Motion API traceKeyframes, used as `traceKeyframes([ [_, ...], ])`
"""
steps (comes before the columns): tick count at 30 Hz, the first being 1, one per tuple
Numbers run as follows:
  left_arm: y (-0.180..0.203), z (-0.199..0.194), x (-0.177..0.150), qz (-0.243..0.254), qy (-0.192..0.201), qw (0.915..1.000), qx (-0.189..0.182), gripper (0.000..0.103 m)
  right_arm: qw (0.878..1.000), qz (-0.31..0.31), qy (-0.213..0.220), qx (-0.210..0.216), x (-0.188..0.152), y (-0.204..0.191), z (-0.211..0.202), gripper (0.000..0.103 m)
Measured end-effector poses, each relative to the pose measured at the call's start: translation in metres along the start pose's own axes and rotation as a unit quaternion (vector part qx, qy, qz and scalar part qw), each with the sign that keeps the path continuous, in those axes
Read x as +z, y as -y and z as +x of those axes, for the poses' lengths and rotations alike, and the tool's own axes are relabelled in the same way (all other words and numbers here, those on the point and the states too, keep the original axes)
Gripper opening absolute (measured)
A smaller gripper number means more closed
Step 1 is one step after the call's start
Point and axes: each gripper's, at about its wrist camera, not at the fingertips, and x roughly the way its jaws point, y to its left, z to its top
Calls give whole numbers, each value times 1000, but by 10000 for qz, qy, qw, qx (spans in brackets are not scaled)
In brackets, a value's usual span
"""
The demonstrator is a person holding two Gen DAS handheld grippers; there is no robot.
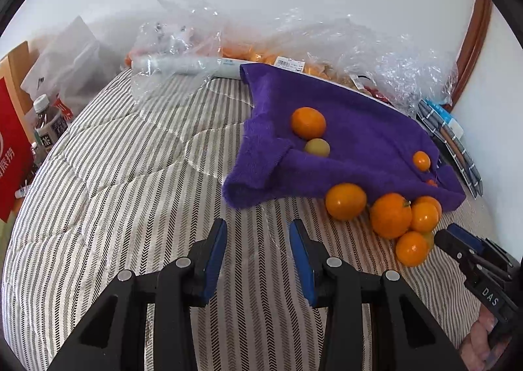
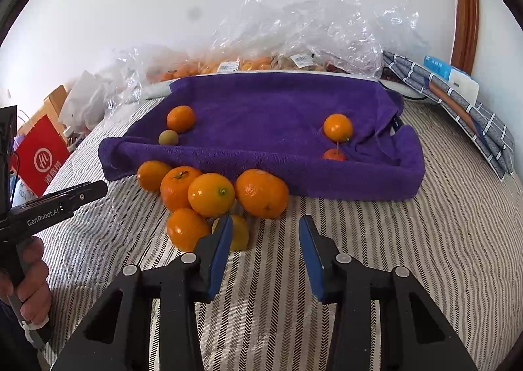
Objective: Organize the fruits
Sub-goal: 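Grasp a large orange with the right tool while the left approaches another orange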
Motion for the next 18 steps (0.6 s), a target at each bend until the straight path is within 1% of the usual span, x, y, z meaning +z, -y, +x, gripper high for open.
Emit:
traceKeyframes([
  [2, 3, 0, -1, 69, 6, 10000, -11, 38, 10000, 48, 27, 17, 2, 2, 2, 41],
  [6, 6, -1, -1, 132, 18, 9999, 6, 43, 10000, 5, -26, -51, 12, 5, 11, 40],
  [12, 4, -2, -1, 85, 44, 9999, -120, 44, 9993, -58, -199, 299, 22, 2, 24, 41],
  [15, 6, -2, -1, 120, 55, 9998, -145, 44, 9986, -132, -313, 393, 24, -3, 32, 41],
  [18, 9, -1, -1, 163, 45, 9997, -166, 44, 9985, -150, -286, 444, 24, -5, 35, 41],
])
